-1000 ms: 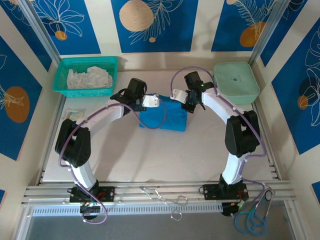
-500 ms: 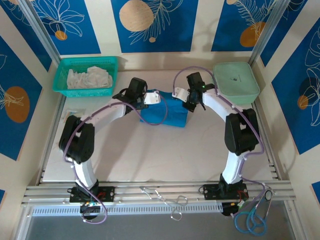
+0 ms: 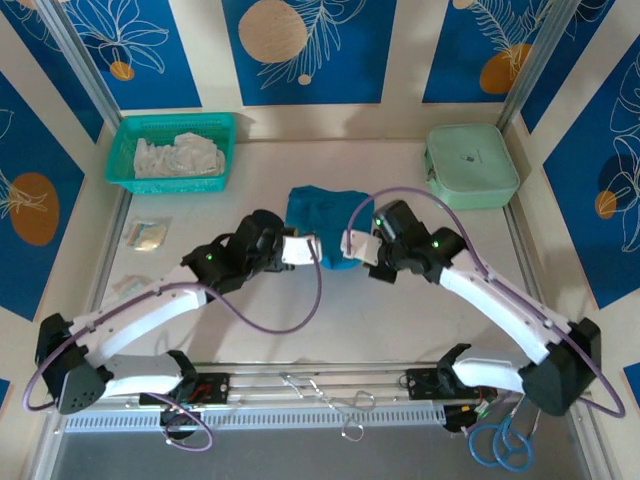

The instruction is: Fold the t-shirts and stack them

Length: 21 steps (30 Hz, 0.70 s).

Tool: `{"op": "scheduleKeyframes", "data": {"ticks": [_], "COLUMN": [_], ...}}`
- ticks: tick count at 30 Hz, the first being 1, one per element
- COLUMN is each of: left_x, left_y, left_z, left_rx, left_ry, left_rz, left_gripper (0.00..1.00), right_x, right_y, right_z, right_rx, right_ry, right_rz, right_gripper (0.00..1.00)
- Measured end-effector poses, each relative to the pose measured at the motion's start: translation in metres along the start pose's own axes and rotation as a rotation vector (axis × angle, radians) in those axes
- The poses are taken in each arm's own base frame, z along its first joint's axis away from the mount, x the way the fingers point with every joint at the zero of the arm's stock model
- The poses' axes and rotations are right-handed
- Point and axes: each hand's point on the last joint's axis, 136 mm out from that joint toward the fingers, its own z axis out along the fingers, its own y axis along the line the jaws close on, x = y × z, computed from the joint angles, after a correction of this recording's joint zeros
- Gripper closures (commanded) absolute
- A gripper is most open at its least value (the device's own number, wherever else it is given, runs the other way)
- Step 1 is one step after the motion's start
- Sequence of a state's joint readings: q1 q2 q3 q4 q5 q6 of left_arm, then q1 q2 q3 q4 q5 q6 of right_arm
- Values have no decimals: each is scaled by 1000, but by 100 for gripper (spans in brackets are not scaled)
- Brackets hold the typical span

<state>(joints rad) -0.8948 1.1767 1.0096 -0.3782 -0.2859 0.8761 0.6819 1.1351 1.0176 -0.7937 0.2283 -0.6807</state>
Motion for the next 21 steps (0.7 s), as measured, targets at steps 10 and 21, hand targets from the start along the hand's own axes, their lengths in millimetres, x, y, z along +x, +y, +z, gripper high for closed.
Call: {"op": "scheduleKeyframes", "data": {"ticks": [10,21], "left_x": [2,33], "left_y": [-25,-26], "left_z": [-25,20], "left_rx": [26,60], "left_ry": [18,168], "left_rz": [-31,-39], "left_gripper": [100,100], "right_x": [11,25], "right_y": [33,-24], "right_z": [-24,-3], "right_rx": [-12,-25], "right_ry": [20,92], "right_rz": [-6,132], "right_gripper": [100,100]}}
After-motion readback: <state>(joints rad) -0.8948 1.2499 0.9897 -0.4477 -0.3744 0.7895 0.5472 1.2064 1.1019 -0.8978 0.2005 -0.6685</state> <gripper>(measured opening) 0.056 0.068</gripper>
